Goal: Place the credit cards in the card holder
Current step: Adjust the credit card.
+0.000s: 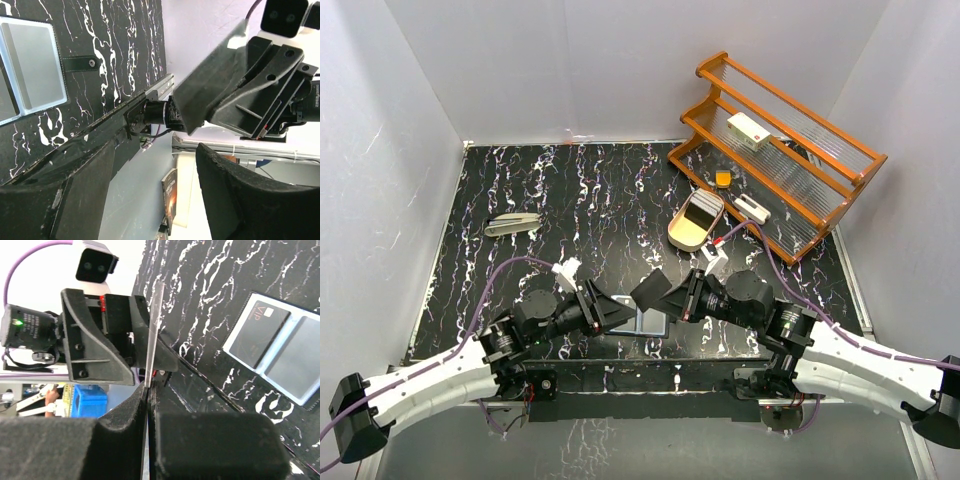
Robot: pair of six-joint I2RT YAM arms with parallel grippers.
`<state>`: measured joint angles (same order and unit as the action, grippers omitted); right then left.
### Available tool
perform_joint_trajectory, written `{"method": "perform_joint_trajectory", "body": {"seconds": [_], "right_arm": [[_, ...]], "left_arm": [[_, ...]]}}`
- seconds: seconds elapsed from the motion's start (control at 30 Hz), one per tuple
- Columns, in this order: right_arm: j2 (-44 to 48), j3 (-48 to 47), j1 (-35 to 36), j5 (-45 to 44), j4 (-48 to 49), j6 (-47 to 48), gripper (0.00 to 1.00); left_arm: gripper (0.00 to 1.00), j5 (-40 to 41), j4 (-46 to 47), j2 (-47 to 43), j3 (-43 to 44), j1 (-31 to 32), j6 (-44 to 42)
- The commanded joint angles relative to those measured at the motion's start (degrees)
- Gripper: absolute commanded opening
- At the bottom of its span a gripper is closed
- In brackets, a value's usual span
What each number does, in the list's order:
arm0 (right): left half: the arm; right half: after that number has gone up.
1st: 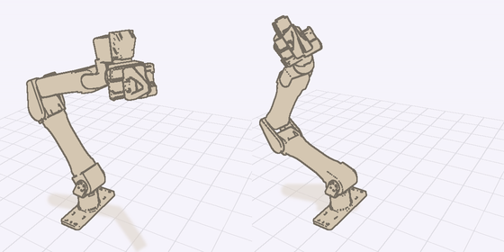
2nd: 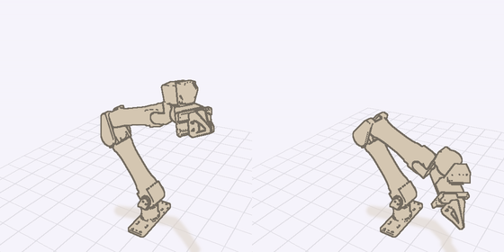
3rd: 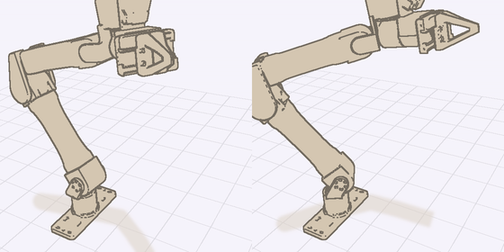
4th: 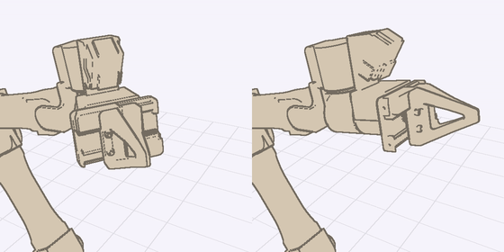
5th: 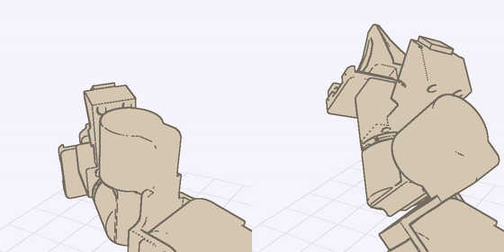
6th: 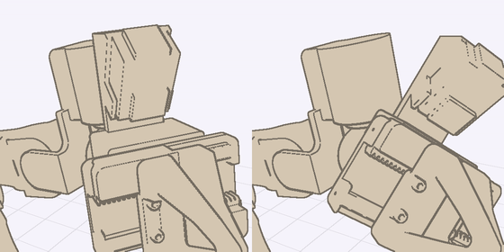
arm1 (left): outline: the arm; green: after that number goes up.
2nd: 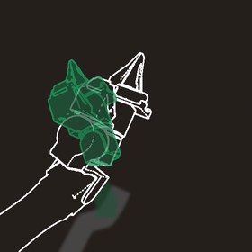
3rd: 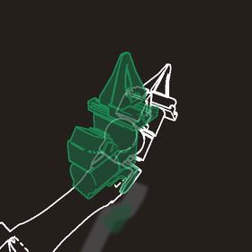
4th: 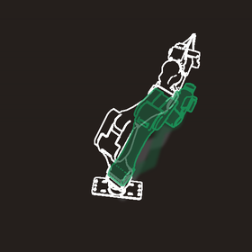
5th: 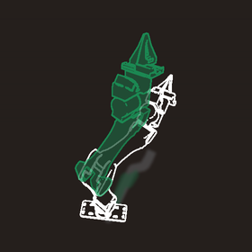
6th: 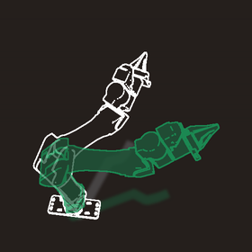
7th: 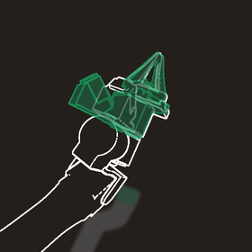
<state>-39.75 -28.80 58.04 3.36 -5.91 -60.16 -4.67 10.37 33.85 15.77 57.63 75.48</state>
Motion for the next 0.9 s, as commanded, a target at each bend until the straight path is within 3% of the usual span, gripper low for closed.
{"method": "perform_joint_trajectory", "body": {"seconds": [0.0,0.23,0.53,0.87], "right_arm": [[0.33,-3.4,0.32,-0.79,-3.19,3.76,0.0],[0.55,-5.56,0.32,2.87,-6.56,7.21,0.0],[1.13,-7.32,0.32,13.11,-9.0,12.69,0.0],[1.78,-3.56,0.25,22.1,1.31,11.88,0.0]], "left_arm": [[0.64,-1.65,-2.25,-1.54,0.65,0.21,-6.11],[0.64,-3.25,-5.91,-3.94,1.45,0.25,-14.21],[0.65,-5.17,-11.73,-4.52,11.86,0.21,-22.54],[0.61,-10.24,-7.89,1.62,16.64,0.21,-22.59]]}}
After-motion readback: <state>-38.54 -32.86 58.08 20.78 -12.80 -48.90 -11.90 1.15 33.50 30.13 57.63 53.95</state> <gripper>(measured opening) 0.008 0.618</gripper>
